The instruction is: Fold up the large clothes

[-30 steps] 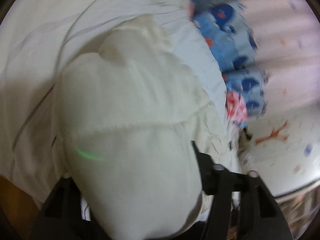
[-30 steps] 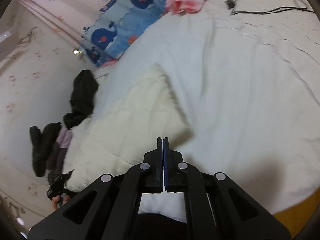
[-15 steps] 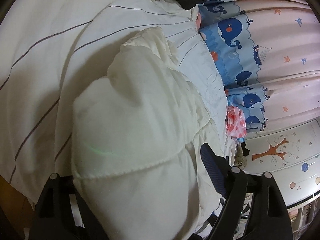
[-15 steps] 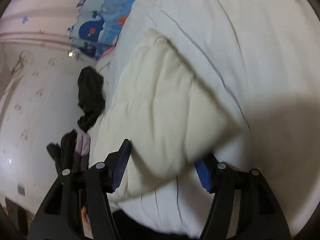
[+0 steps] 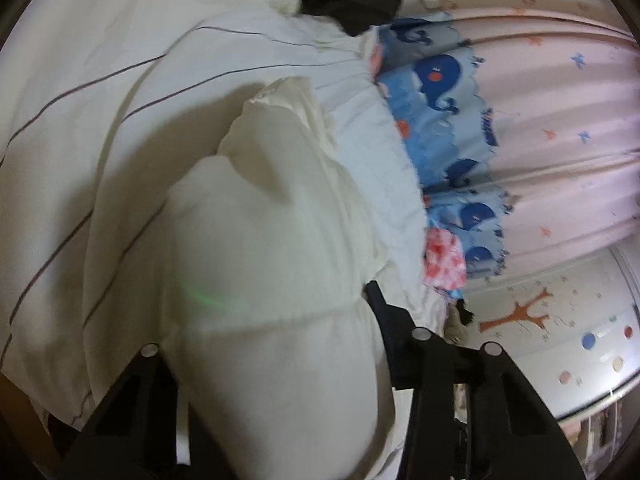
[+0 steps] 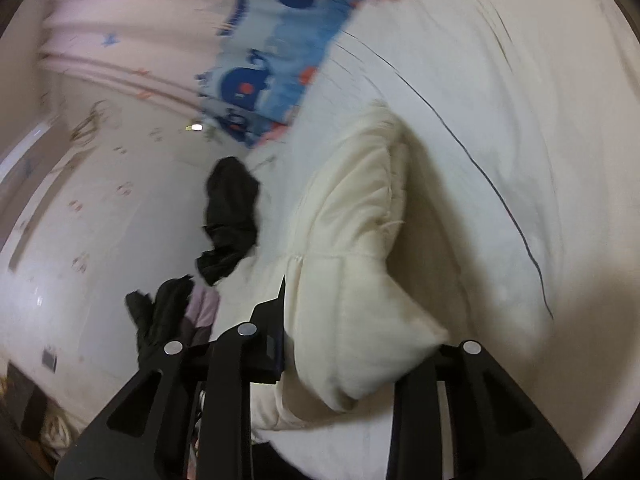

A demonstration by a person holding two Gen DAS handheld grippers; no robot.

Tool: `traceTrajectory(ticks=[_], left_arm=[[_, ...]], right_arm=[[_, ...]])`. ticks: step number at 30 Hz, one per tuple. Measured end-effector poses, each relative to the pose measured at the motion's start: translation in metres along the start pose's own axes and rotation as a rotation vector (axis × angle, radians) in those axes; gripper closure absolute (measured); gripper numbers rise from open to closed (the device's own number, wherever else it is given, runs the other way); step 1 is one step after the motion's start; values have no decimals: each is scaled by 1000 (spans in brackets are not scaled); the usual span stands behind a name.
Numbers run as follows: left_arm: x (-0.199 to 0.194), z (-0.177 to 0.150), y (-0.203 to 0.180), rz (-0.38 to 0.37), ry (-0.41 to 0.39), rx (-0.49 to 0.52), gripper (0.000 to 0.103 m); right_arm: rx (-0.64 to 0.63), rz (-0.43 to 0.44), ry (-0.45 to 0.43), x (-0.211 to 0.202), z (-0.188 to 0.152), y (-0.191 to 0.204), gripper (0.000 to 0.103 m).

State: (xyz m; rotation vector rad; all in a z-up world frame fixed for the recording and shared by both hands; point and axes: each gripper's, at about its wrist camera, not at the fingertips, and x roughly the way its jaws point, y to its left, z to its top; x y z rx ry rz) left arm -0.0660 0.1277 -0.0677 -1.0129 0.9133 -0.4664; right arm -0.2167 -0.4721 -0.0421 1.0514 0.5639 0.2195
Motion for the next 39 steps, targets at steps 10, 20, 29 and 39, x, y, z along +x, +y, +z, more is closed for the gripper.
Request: traceTrajectory(ticks=[10, 20, 29, 39], left_arm=[[22, -4, 15, 82, 93, -46, 31], [22, -7, -3, 109, 27, 19, 30], [15, -18, -25, 170, -58, 167, 50], [16, -20, -38, 184, -90, 249, 55]], right_arm=[[163, -101, 62, -45, -50, -70, 58], [-56, -431, -170, -141, -42, -17, 44], [-631, -457, 15, 29, -43, 147, 24], [-875, -759, 368, 247, -88, 114, 9]])
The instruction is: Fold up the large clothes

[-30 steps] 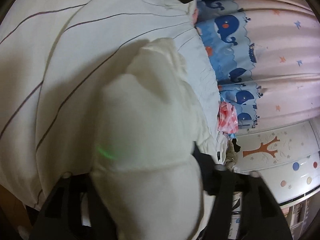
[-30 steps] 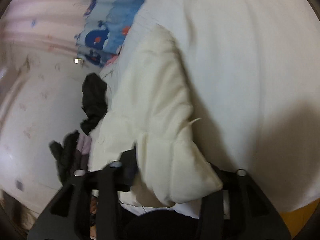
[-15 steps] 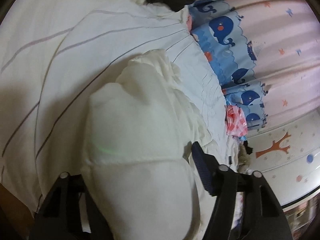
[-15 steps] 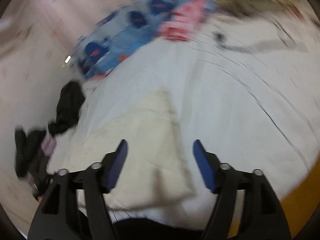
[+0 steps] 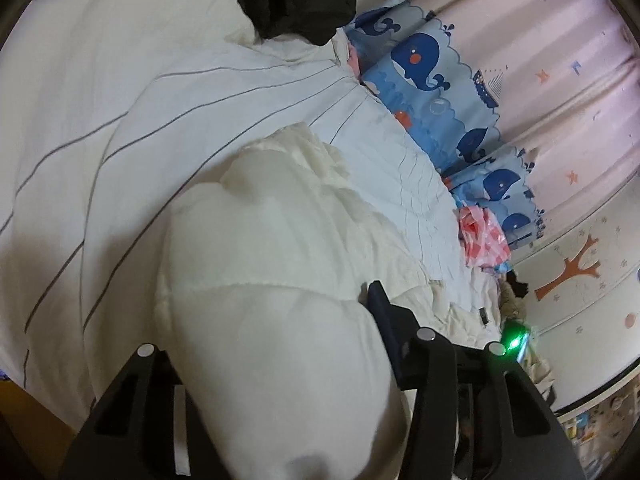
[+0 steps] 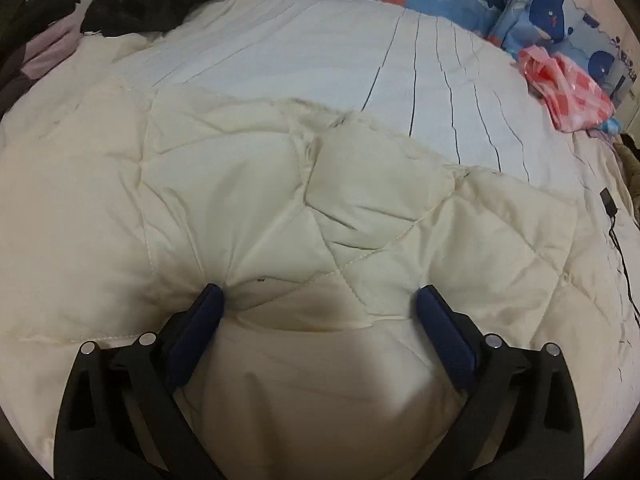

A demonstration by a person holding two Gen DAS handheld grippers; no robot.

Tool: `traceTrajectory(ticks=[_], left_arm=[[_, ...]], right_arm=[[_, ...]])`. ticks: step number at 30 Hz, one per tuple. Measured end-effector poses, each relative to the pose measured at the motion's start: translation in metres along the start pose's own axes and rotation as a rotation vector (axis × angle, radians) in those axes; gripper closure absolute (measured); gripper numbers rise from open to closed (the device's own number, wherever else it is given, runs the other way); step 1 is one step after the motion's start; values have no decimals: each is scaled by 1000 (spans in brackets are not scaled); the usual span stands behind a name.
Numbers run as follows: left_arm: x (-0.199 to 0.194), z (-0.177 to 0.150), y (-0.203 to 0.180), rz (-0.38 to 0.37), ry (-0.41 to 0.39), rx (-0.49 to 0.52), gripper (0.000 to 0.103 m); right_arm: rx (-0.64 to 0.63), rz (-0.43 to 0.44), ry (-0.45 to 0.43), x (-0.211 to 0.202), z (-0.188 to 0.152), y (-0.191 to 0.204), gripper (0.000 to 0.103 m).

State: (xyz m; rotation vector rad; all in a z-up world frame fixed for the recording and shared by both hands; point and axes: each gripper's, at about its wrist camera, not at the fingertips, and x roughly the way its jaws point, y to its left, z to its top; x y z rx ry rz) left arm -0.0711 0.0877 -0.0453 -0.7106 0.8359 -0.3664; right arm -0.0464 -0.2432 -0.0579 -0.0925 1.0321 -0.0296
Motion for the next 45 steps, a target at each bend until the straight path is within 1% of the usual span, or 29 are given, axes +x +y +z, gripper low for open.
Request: traceTrajectory(ticks=[2, 4, 5, 7, 9, 10, 11, 12, 13, 15, 16, 18, 20, 22, 23, 25, 26, 28, 29, 30, 31, 33, 34, 35, 36, 39, 41, 43, 45], left_arm=[[1, 1, 2, -7, 5, -5, 55], [2, 3, 3, -16, 13, -14, 55], [4, 4, 4, -23, 29, -21, 55], [8, 6, 11, -37, 58, -60, 55], [10, 7, 15, -47, 72, -90, 55], [10, 7, 15, -42, 70, -84, 55], [9, 6, 13, -34, 65, -69, 55], [9, 4, 11, -32, 59, -54, 55], [8, 3, 7, -28, 50, -29, 55], [7, -1, 0, 8, 35, 15, 55], [6, -1, -2, 15, 31, 27, 55], [6, -1, -2, 16, 29, 31, 55], [5, -1, 0, 10, 23, 28, 55], [5, -2, -2, 16, 17, 31, 55], [5, -2, -4, 25, 13, 37, 55], [5, -3, -8, 29, 10, 56, 55], [5, -4, -11, 39, 6, 71, 55], [4, -4, -12, 51, -1, 76, 55], [4, -4, -10, 49, 2, 62, 55], [4, -3, -8, 47, 4, 54, 55], [4, -3, -8, 46, 3, 51, 55], [4, -3, -9, 55, -1, 62, 55], [4, -3, -10, 61, -2, 68, 55], [4, -3, -11, 61, -2, 71, 55], [4, -4, -12, 64, -4, 78, 55], [3, -4, -14, 69, -9, 80, 55], [3, -3, -11, 62, -9, 65, 55], [3, -2, -11, 62, -9, 65, 55], [4, -2, -13, 65, -8, 73, 55]], right_arm=[[23, 24, 17, -7, 4, -4, 9], [30, 41, -36, -27, 10, -4, 9], [30, 32, -79, -37, 19, -1, 9], [34, 31, -123, -50, 31, -3, 9], [42, 8, -132, -42, 52, 1, 8], [42, -16, -112, -28, 62, 1, 7], [35, -58, -54, 2, 64, 4, 7], [26, -58, 15, 27, 60, 5, 6], [39, -7, 69, 49, 55, 4, 6], [77, 38, 74, 51, 57, -3, 6], [83, 53, 64, 43, 57, -5, 6], [95, 69, 6, 19, 54, -12, 6], [91, 36, -103, -19, 39, -17, 6], [93, -1, -154, -38, 19, -19, 6], [86, -20, -134, -32, 5, -19, 6], [11, -39, -38, 0, -17, -11, 6], [11, -40, -65, 1, -20, -11, 6], [24, -28, -33, -4, -13, -13, 6], [44, -10, -35, -10, -10, -15, 6], [59, 31, -66, -24, -9, -17, 6], [50, 44, -95, -35, -11, -13, 6], [-15, 35, -124, -54, -22, -3, 6], [-39, 28, -106, -53, -30, 0, 6], [-81, 12, -58, -43, -40, 9, 6], [-93, 20, -12, -32, -41, 10, 6], [-82, 29, 16, -31, -33, 6, 6], [-86, 27, 2, -41, -30, 7, 6], [-82, 66, -33, -58, -33, 12, 6], [-132, 44, -6, -55, -41, 23, 6]])
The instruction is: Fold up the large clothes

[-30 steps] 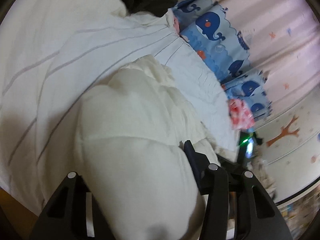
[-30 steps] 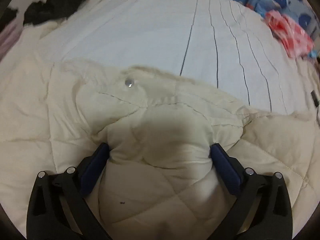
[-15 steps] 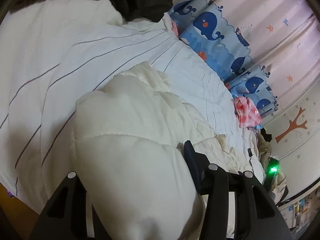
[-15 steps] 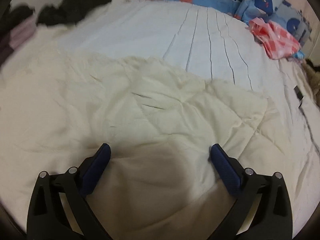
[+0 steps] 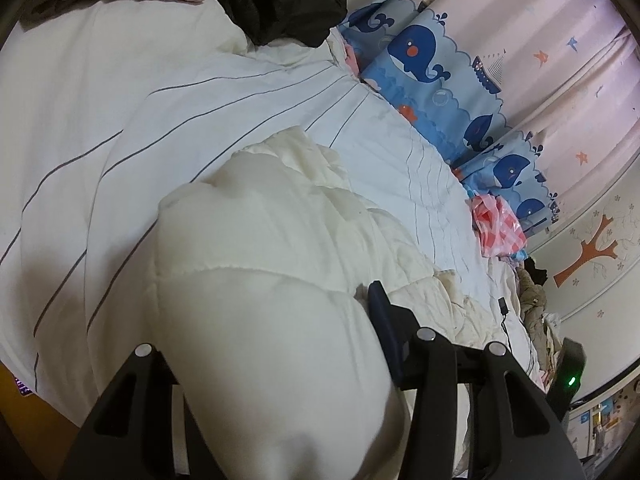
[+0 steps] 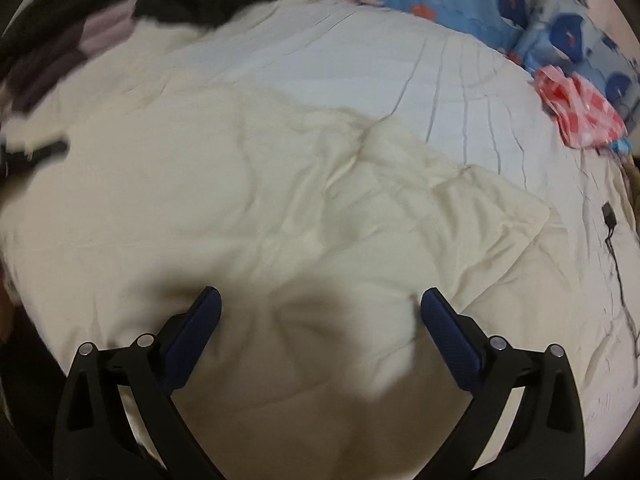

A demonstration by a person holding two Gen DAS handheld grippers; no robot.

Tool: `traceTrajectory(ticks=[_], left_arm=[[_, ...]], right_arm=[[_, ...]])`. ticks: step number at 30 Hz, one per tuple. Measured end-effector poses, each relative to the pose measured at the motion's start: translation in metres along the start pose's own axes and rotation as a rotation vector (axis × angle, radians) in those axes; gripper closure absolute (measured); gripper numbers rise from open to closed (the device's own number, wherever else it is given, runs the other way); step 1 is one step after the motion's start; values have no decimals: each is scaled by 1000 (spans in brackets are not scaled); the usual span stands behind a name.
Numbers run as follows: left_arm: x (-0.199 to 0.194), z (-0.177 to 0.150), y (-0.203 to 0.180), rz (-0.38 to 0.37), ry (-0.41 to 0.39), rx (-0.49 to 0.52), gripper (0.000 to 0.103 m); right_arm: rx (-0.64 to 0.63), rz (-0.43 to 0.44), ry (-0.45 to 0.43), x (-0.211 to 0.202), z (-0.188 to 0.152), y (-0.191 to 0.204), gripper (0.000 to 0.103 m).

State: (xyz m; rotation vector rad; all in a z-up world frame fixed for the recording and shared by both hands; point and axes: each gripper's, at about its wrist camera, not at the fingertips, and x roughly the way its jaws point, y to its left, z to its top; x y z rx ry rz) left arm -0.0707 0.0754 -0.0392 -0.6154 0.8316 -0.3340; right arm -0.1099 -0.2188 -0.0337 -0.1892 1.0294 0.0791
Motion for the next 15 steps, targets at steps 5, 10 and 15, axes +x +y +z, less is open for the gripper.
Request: traceTrajectory(ticks=[5, 10, 15], left_arm=[[0, 0, -1, 0, -2, 5, 55], [-1, 0, -1, -6, -4, 0, 55], [-1, 0, 5, -28, -7, -37, 55]], right_arm=[[-27, 2, 45, 19, 3, 6, 6], [-32, -9, 49, 22, 1, 9, 6], [-22, 12, 54, -2, 15, -1, 6]])
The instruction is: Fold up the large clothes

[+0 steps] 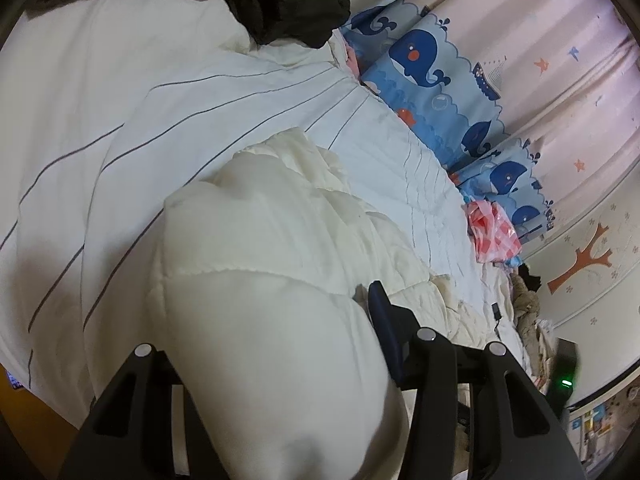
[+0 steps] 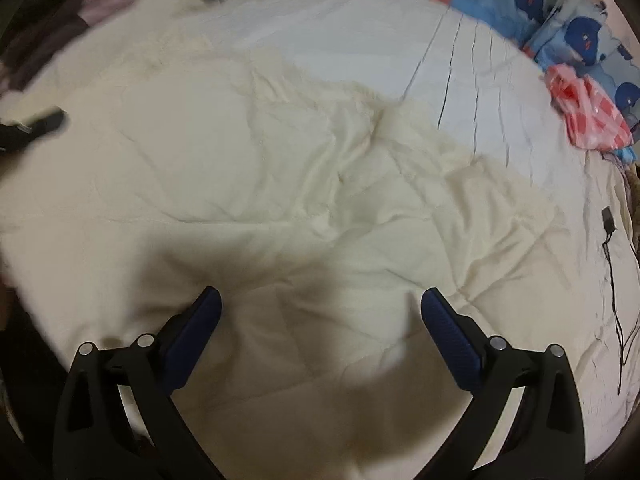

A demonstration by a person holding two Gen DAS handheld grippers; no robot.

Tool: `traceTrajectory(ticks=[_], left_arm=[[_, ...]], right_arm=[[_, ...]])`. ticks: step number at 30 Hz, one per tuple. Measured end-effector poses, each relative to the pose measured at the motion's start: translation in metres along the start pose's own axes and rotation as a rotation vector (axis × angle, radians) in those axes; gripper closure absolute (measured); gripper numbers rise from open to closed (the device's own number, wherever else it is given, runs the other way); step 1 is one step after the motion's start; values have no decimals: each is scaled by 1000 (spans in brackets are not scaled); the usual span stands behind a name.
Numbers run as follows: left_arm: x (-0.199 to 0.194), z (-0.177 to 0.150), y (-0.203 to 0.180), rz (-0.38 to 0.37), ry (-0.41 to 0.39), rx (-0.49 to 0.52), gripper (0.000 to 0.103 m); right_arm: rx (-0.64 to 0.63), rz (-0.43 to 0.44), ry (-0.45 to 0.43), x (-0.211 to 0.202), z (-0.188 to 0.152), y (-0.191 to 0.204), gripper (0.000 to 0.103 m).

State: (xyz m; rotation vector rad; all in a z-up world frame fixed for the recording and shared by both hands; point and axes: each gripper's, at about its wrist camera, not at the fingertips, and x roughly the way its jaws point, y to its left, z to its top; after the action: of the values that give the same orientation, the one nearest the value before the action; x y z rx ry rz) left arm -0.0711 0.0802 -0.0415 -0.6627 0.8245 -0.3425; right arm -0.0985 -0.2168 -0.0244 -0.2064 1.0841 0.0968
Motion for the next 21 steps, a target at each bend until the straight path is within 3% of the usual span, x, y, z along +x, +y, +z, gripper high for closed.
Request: traceTrajectory(ticks=[3, 7, 11, 14, 17, 21], left_arm=[[0, 0, 0, -2, 1, 1, 55], [1, -1, 2, -6, 6, -11, 54], [3, 1, 10, -26, 23, -51, 54], [5, 0, 7, -13, 25, -33, 54], [6, 0, 7, 4, 28, -25, 54], [7, 1, 12, -7, 36, -55, 54]], right_arm=[[-68, -33, 49, 7, -11, 14, 6], [-46, -6, 69, 16, -11, 9, 6], [-34, -3, 0, 0, -7, -1, 6], [-53, 0, 12, 15, -24, 6, 6], [-43, 25, 30, 12, -20, -1, 6], [-36, 80, -34, -7, -21, -7, 6]])
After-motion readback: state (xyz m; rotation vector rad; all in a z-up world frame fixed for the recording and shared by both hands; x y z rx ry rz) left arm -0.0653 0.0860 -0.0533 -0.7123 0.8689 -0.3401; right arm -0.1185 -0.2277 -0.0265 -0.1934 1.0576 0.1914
